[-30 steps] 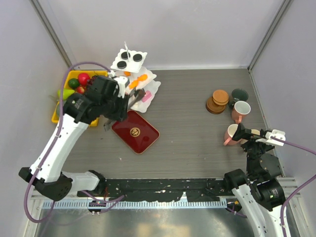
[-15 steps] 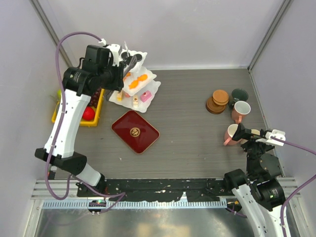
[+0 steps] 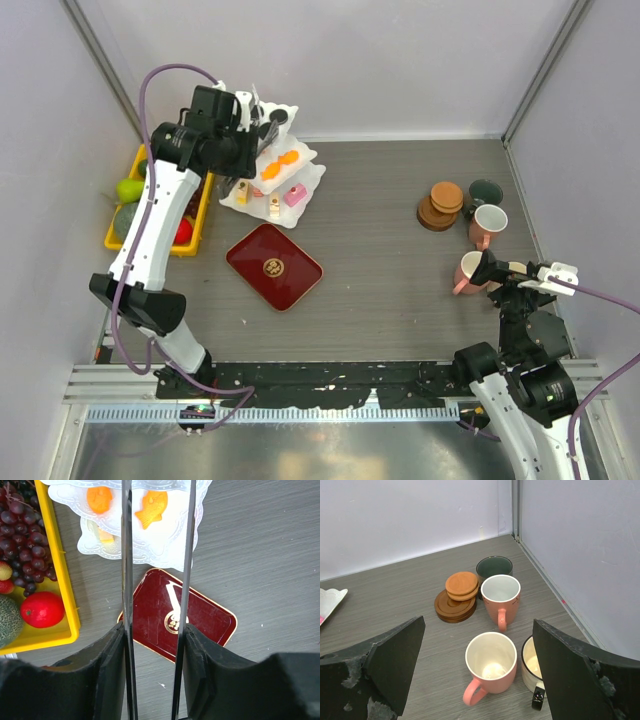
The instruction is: Serve the afternoon tea
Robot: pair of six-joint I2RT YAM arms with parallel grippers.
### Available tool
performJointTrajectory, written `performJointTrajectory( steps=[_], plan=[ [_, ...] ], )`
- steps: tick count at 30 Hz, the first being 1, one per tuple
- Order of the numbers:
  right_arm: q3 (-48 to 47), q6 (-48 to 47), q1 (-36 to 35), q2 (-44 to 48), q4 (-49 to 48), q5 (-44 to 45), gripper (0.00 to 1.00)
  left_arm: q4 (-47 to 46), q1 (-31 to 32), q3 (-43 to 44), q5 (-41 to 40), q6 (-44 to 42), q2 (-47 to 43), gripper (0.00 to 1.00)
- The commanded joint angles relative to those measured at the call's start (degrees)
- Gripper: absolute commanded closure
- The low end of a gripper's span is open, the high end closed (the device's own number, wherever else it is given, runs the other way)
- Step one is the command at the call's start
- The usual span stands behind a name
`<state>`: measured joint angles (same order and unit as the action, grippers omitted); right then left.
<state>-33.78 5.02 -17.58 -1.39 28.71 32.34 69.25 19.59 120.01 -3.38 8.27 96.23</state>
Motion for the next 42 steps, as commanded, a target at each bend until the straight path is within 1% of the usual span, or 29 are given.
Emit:
performJointTrajectory(
  steps=[1,8,10,12,14,16,21,26,31,34,36,38,42],
  plan=[
    [0.2,-0.4,-0.3,-0.5,-2.3,0.9,0.05,-3.4,-0.3,2.3,1.4,-1.0,0.2,0.51],
    [0.2,-0.4,-0.3,-0.5,-2.3,0.9,0.05,-3.7,-0.3,2.0,2.1,-0.5,-1.1,0.43],
    [0.3,-0.4,-0.3,-0.6,-2.3,0.8,0.05,-3.6,-0.4,2.0,2.0,-0.5,-1.8,0.43],
    [0.1,-0.4,-0.3,-0.6,-2.3,0.8,0.05,-3.3,-0.3,1.8,2.0,-0.4,-3.0,0.44],
    [0.2,-0.3,-0.3,-0.6,-2.3,0.9,0.05,-3.4,-0.3,1.1,2.4,0.2,-4.8,0.47],
    [0.2,-0.4,-0.3,-0.5,-2.3,0.8,0.05,-4.1,-0.3,-1.1,2.8,1.0,-7.6,0.50],
    [0.2,-0.4,-0.3,-0.4,-2.3,0.9,0.05,-8.2,-0.3,-14.6,3.1,3.7,-19.8,0.52],
    [0.1,-0.4,-0.2,-0.3,-2.3,0.8,0.05,-14.0,-0.2,-33.7,7.1,6.9,-32.4,0.52],
    [0.1,-0.4,-0.3,-0.5,-2.3,0.6,0.04,-20.6,0.7,-52.6,6.9,12.3,-42.6,0.52],
    [0.1,-0.4,-0.3,-0.5,-2.3,0.7,0.05,-24.9,1.4,-63.7,8.0,17.6,-46.9,0.52],
    [0.0,-0.4,-0.3,-0.6,-2.3,0.7,0.05,-28.0,2.5,-70.0,8.0,20.2,-48.1,0.51],
    [0.1,-0.4,-0.3,-0.9,-2.3,0.7,0.05,-31.2,4.0,-74.2,8.0,22.0,-48.1,0.49],
    [0.1,-0.3,-0.3,-0.7,-2.3,0.8,0.05,-35.6,6.8,-79.7,5.1,24.3,-45.6,0.47]
  ],
)
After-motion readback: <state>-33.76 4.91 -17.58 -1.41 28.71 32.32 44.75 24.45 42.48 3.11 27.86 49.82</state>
